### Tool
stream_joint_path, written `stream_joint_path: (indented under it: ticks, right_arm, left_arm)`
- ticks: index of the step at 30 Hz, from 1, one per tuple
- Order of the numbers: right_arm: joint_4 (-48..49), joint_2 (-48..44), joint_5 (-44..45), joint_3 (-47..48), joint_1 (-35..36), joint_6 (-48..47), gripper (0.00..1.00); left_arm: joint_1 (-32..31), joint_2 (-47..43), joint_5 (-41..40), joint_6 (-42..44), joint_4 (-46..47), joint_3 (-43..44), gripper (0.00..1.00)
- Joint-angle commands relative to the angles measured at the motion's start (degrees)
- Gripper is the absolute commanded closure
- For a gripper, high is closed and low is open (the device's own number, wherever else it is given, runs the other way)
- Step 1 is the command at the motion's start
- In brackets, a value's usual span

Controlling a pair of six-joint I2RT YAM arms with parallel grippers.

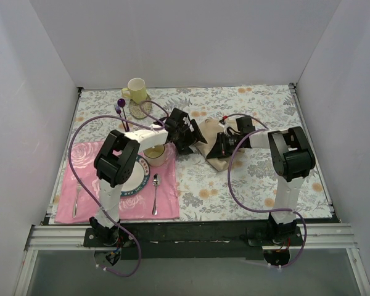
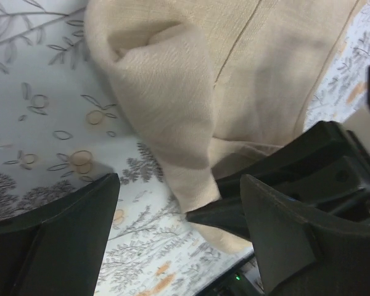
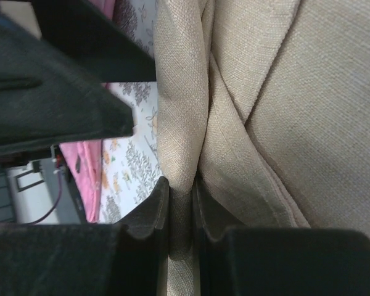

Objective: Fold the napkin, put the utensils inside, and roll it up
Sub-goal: Roll the napkin with the utensil

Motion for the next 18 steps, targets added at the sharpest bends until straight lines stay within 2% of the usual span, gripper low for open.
stream_joint_path:
  ticks: [1,7,13,14,18]
  right_arm:
    - [4.3,0.9,-5.4,-3.9,-0.6,6.5,0.99]
    - [9.3,0.5,-6.3,-6.0,-0.6,11.7,0.99]
    - [13.6,1.1,-7.9,-6.6,-1.0,15.0,0.99]
    - [13.9,1.6,-8.0,-6.4,-1.0,15.1,0.99]
    - [13.5,2.4,-8.8,-5.8,-1.0,14.9,0.99]
  left_arm:
    - [0.0,3.5,-2.3,-3.8,-1.7,3.2,0.21]
    - [-0.4,8.1,-5.4,-5.4,-3.2,5.6,0.29]
    - [-1.6,10.3,-12.6,-2.0,-6.8,8.2,0.45]
    - [-1.8,10.5,-13.4,-0.7,-6.9,8.3,0.51]
    - [-2.1,12.0,-17.6,2.8,-9.0,10.4,0.63]
